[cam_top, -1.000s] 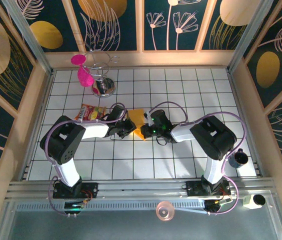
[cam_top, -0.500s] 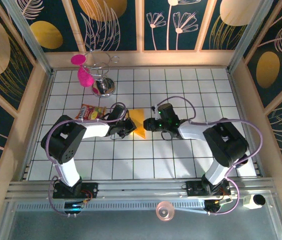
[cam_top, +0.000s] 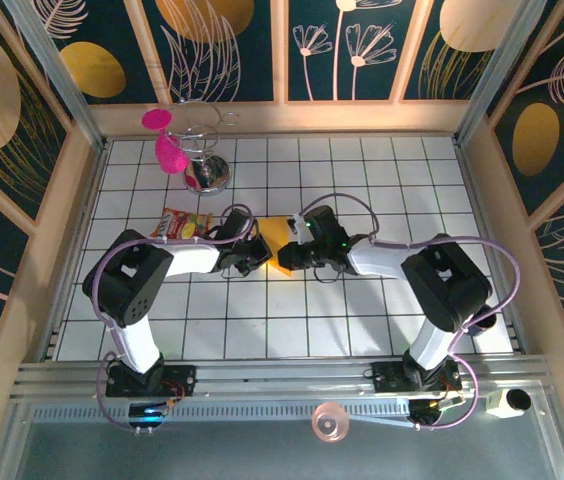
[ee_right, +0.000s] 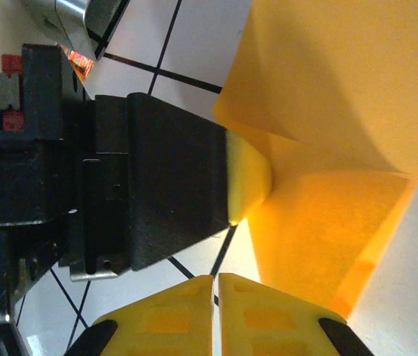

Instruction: Fold a paper plane with a square sheet of paper (pick it up from the middle)

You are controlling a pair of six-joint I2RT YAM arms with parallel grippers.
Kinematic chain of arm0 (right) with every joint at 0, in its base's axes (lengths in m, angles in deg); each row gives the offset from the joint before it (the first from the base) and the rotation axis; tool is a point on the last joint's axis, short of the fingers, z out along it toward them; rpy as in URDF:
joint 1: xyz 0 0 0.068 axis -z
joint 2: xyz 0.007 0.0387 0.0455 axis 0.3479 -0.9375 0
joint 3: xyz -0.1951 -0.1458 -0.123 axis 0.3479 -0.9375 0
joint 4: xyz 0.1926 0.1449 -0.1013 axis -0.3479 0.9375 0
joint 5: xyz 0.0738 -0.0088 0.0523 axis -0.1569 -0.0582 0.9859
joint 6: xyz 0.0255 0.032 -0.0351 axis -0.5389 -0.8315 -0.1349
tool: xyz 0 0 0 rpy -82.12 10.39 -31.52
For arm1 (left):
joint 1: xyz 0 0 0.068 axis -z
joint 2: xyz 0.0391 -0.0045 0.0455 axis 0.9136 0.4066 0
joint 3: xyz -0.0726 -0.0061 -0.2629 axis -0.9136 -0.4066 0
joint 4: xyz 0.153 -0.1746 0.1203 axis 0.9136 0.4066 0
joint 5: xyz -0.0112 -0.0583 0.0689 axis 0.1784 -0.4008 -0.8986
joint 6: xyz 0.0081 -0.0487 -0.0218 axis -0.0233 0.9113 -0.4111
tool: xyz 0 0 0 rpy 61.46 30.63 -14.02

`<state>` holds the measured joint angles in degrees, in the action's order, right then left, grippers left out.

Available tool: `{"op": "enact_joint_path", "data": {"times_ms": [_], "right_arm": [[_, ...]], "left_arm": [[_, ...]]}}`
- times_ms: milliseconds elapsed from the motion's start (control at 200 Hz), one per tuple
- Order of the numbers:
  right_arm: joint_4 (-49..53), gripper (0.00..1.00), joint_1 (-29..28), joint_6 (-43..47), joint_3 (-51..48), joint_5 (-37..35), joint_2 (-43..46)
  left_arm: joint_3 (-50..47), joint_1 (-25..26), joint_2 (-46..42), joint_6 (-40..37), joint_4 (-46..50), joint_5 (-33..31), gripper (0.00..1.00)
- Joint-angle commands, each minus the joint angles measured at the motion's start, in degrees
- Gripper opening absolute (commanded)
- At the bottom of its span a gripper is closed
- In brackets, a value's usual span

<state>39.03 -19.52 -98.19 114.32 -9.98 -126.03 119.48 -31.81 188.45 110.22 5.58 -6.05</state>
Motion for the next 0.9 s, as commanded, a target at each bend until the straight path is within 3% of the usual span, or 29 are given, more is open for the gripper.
{"op": "enact_joint_path", "data": {"times_ms": [0,896], "right_arm": [[2.6,0.10,-0.8,-0.1,2.5,1.5,-2.4],[6.6,0.10,-0.6,-0.8,3.9,-2.9,-7.8]], "left_arm": [[0.6,0.3,1.2,-0.9,3.1,-0.3,0.07],[3.8,0.2,2.0,-3.4,5.5,0.0,0.09]]}}
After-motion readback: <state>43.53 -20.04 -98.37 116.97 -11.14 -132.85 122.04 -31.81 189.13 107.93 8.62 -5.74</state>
